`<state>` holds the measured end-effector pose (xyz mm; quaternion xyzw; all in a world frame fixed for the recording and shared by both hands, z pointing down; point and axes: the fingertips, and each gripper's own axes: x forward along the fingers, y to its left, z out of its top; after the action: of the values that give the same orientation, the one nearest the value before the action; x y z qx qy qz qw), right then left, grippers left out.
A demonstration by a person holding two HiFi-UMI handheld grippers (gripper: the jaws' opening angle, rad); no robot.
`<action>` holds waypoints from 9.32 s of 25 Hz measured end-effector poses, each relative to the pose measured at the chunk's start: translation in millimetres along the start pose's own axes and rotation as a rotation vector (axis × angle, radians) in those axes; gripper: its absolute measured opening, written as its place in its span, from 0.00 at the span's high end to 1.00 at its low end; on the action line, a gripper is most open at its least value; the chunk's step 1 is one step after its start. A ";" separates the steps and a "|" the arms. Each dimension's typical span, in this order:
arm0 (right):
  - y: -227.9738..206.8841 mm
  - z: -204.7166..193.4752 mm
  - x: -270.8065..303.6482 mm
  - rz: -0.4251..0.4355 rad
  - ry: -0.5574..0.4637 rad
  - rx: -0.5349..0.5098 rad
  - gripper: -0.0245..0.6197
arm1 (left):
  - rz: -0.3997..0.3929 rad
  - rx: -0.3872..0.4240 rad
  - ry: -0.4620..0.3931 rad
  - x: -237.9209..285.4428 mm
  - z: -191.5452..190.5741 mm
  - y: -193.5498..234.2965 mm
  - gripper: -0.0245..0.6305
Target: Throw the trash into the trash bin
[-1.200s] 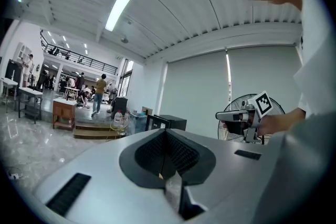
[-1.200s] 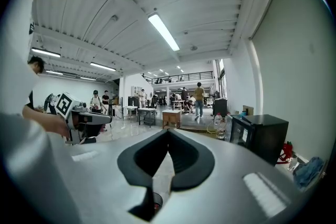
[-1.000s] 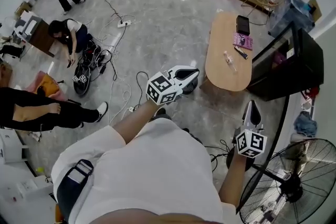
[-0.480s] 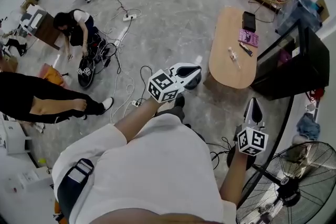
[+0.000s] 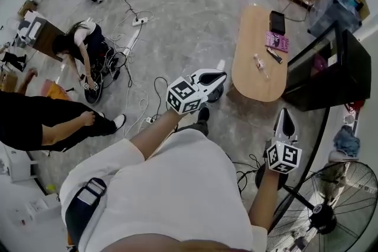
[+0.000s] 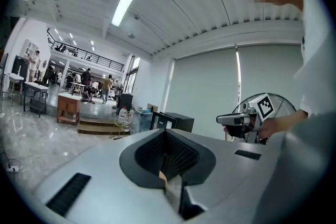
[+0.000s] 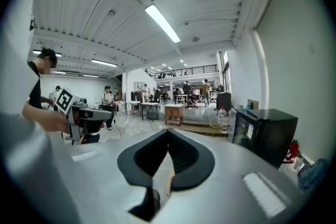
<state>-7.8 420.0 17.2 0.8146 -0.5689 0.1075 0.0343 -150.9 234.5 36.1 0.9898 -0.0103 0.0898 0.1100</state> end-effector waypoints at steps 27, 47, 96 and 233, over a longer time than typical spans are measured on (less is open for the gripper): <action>-21.5 12.5 211.1 -0.056 0.100 -0.003 0.95 | -0.118 0.007 0.081 112.7 19.3 174.5 0.95; -133.8 -43.1 335.3 0.201 0.224 -0.035 0.94 | 0.096 -0.119 0.108 222.2 -28.3 210.2 0.95; -264.3 -628.6 526.8 0.284 0.972 -0.241 0.36 | 0.321 -0.531 0.350 293.5 -414.9 258.3 0.95; -411.0 -619.6 671.0 0.255 0.992 -0.310 0.33 | 0.258 -0.597 0.365 359.6 -485.4 248.7 0.95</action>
<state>513.0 57.4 792.1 0.5756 -0.5882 0.3974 0.4058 107.6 98.3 620.4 0.8725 -0.1406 0.2709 0.3814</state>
